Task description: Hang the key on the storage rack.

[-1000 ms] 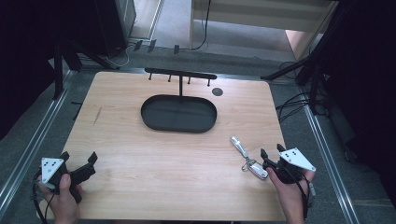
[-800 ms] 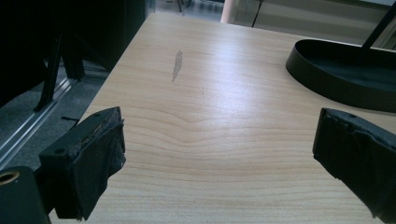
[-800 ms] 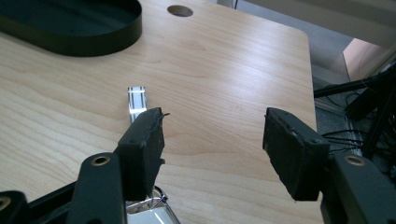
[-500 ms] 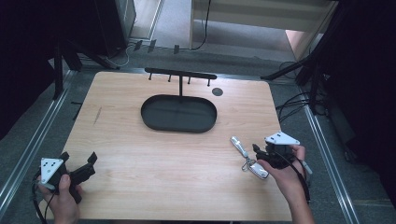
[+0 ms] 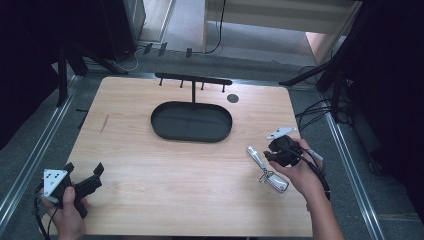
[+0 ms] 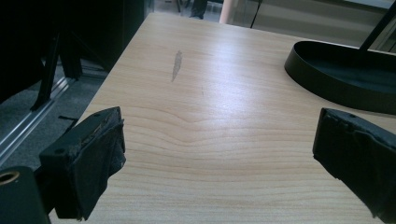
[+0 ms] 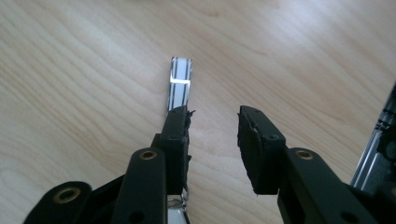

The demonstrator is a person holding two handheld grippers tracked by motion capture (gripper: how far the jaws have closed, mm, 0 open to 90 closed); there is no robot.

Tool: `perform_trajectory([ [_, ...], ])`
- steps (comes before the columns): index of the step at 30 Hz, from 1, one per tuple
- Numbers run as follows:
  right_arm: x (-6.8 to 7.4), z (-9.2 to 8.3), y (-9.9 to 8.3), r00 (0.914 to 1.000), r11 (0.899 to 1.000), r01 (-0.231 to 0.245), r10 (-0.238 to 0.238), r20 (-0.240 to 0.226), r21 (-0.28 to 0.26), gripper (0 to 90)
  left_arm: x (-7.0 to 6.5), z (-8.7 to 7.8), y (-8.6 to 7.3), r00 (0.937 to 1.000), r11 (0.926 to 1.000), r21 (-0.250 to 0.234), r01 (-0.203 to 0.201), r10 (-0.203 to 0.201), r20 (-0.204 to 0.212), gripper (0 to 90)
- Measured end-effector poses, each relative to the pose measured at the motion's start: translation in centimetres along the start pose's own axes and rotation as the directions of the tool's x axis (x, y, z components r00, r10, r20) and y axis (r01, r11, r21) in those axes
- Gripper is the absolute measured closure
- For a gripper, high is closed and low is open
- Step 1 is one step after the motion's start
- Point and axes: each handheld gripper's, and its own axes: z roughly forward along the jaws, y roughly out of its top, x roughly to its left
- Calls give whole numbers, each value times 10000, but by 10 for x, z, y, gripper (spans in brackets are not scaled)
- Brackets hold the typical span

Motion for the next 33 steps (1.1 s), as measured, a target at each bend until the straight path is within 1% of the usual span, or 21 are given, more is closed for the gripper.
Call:
perform_trajectory([
  [1,0,1,2,9999,9997,63,-59,-142,242,629,0,0,0,10000,10000,8,-13,13,11,23],
  [2,0,4,4,9994,9985,252,-239,-267,487,616,0,0,0,10000,10000,13,-8,8,2,23],
  [4,1,8,6,9984,9952,392,-354,-433,901,612,0,0,0,10000,10000,5,2,-2,6,23],
  [5,1,9,7,9983,9939,372,-322,-495,1036,610,0,0,0,10000,10000,6,4,-4,11,23],
  [7,1,11,10,9972,9895,489,-406,-634,1360,616,0,0,0,10000,10000,6,-3,3,15,23],
  [9,1,13,13,9959,9853,669,-562,-711,1575,630,0,0,0,10000,10000,7,-5,5,11,23],
  [11,1,15,16,9961,9815,662,-544,-699,1798,642,0,0,0,10000,10000,2,-2,2,13,23],
  [13,0,17,18,9930,9775,857,-681,-963,1929,647,0,0,0,10000,10000,3,2,-2,15,23],
  [15,0,17,21,9909,9717,901,-653,-1180,2183,657,0,0,0,10000,10000,1,9,-9,22,23],
  [16,0,19,22,9890,9696,1027,-757,-1268,2221,666,0,0,0,10000,10000,-4,13,-13,24,23],
  [18,1,21,24,9869,9623,1135,-805,-1399,2473,674,1,0,0,10000,10000,-8,12,-12,32,23],
  [19,1,22,25,9858,9578,1237,-886,-1428,2594,675,1,0,0,10000,10000,0,13,-13,33,23],
  [21,2,24,26,9852,9534,1222,-830,-1497,2758,679,1,0,0,10000,10000,2,21,-21,37,23],
  [24,3,29,29,9837,9456,1337,-904,-1554,2965,699,1,0,0,10000,10000,10,44,-44,30,23],
  [27,4,33,30,9840,9387,1243,-748,-1620,3216,710,1,0,0,10000,10000,-3,64,-64,40,23],
  [29,4,36,31,9837,9317,1290,-770,-1627,3395,715,1,0,0,10000,10000,-15,63,-63,36,23],
  [30,4,37,31,9829,9266,1375,-838,-1641,3499,720,1,0,0,10000,10000,-3,82,-82,36,23],
  [33,4,42,30,9824,9159,1394,-802,-1686,3765,724,1,0,0,9999,10000,-7,95,-95,32,23],
])
